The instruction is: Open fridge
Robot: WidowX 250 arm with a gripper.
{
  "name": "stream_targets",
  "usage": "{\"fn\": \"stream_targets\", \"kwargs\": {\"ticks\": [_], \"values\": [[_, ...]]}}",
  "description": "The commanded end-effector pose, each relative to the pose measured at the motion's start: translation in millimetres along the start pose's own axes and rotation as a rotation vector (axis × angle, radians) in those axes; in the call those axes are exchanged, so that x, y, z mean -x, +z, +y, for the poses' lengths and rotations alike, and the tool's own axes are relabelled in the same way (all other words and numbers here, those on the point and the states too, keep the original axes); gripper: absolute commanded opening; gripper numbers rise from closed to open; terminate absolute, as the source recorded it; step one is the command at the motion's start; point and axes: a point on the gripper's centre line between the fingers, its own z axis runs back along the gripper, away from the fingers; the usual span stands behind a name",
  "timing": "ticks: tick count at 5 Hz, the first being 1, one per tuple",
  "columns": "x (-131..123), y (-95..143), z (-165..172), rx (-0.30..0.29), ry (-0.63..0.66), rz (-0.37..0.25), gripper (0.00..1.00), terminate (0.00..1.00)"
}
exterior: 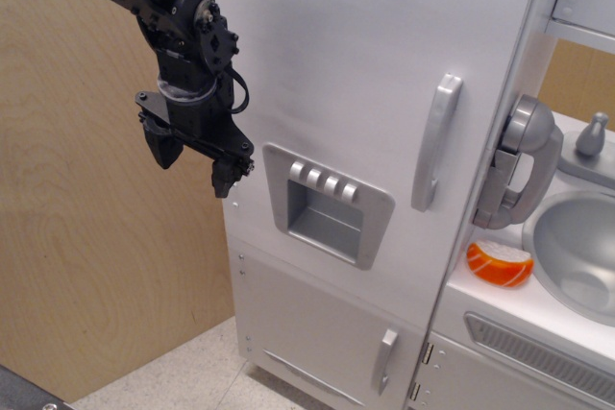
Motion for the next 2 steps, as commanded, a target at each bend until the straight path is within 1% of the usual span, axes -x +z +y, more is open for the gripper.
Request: {"fn": "stream_targets", "kwargs": {"ticks": [1, 2], "values": [[0.0, 0.0, 0.0, 0.0, 0.0, 0.0, 1.0, 0.0], [-8.9, 11.3, -26.9, 0.051, -0.03, 0.037, 1.0, 0.0]]}}
